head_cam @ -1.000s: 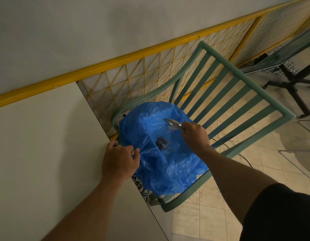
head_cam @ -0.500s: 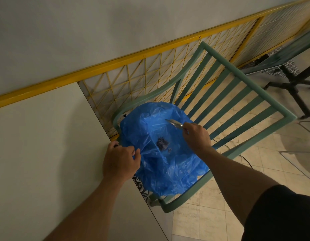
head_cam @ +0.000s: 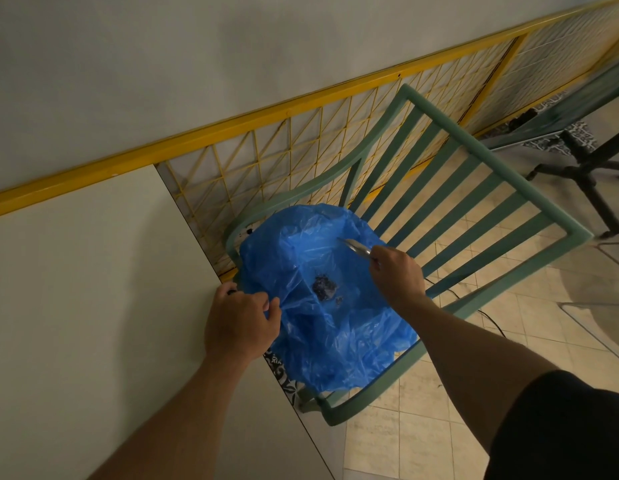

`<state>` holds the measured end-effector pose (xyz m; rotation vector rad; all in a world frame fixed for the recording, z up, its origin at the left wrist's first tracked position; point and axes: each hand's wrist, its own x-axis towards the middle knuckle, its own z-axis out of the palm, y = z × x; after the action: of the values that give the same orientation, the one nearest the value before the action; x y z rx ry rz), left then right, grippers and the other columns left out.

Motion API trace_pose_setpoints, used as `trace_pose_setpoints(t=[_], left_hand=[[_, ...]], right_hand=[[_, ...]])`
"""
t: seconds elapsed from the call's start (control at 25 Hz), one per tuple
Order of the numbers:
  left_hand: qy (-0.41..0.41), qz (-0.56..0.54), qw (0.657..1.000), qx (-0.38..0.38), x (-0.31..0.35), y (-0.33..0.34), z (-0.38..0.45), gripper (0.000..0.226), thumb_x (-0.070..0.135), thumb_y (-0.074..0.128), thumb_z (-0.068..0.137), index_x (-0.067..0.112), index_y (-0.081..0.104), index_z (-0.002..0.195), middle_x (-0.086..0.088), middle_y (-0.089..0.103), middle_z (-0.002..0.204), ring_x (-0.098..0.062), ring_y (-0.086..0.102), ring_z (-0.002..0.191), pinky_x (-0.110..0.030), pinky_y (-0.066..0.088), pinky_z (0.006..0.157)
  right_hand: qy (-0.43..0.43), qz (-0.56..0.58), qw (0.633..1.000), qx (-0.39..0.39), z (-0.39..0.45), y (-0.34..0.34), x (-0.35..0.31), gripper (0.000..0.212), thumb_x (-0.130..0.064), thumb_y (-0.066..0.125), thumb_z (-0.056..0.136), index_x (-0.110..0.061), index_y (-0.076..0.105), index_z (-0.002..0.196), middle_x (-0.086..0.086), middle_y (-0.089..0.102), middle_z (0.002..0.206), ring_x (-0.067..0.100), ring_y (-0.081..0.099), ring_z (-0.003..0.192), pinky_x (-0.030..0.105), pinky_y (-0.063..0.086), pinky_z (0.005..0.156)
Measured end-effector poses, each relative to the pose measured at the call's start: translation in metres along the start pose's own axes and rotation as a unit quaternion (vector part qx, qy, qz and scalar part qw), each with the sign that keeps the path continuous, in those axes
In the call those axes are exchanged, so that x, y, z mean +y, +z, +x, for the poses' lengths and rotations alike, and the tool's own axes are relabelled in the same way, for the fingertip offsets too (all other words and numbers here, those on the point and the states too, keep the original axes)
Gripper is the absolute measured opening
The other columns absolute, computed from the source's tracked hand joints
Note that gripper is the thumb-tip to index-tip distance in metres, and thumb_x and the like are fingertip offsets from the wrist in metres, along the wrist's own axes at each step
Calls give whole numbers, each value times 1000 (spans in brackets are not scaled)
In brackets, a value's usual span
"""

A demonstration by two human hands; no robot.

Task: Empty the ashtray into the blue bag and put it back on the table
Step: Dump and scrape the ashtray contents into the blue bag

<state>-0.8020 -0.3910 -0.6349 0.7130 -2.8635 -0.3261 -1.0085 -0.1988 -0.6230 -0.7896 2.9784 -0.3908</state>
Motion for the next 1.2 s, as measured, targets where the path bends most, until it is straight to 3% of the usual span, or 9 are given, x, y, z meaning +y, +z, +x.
trace_pose_setpoints(t=[0.24, 0.44, 0.56, 0.72, 1.0, 1.2], left_hand=[[2, 2, 1000, -5, -1, 1, 0, 48, 48, 34, 94, 21, 63, 67, 4, 64, 56, -9, 43, 53, -38, 40, 102], [1, 5, 1000, -3, -2, 1, 0, 48, 48, 34, 94, 21, 63, 66, 4, 62, 55, -9, 43, 53, -38, 41, 102], [0, 4, 1000, -4, -1, 1, 0, 48, 47, 34, 94, 21, 64, 67, 5, 63, 56, -9, 43, 54, -39, 41, 102], [1, 0, 1000, -2, -1, 1, 0, 47, 46, 36, 94, 21, 63, 66, 4, 63, 55, -9, 42, 52, -39, 41, 103], [5, 3, 1000, 2, -1, 2, 0, 46, 45, 38, 94, 20, 63, 65, 4, 63, 55, -10, 40, 52, -40, 43, 101], [8, 7, 1000, 7, -2, 3, 0, 47, 46, 36, 94, 21, 62, 63, 4, 61, 53, -10, 40, 51, -40, 43, 100]], right_hand=[[-1, 5, 1000, 16, -1, 1, 1, 18, -15, 51, 98, -12, 66, 88, -3, 54, 70, 20, 52, 56, 28, 38, 50], [3, 9, 1000, 24, 0, -3, -2, 16, -17, 53, 98, -12, 65, 88, 2, 61, 71, 24, 59, 59, 35, 53, 54], [20, -11, 1000, -13, -2, 3, 1, 21, -17, 48, 99, -13, 65, 88, 0, 57, 69, 23, 57, 59, 30, 46, 53], [17, -15, 1000, -9, -6, 6, 3, 20, -15, 50, 98, -14, 64, 84, -2, 52, 66, 18, 50, 53, 24, 30, 48], [4, 13, 1000, 19, -4, 0, -4, 18, -17, 52, 99, -12, 64, 87, 2, 61, 71, 22, 58, 57, 36, 53, 53], [1, 15, 999, 42, -2, -1, -5, 15, -19, 53, 98, -14, 65, 92, 2, 64, 76, 22, 60, 60, 38, 56, 56]])
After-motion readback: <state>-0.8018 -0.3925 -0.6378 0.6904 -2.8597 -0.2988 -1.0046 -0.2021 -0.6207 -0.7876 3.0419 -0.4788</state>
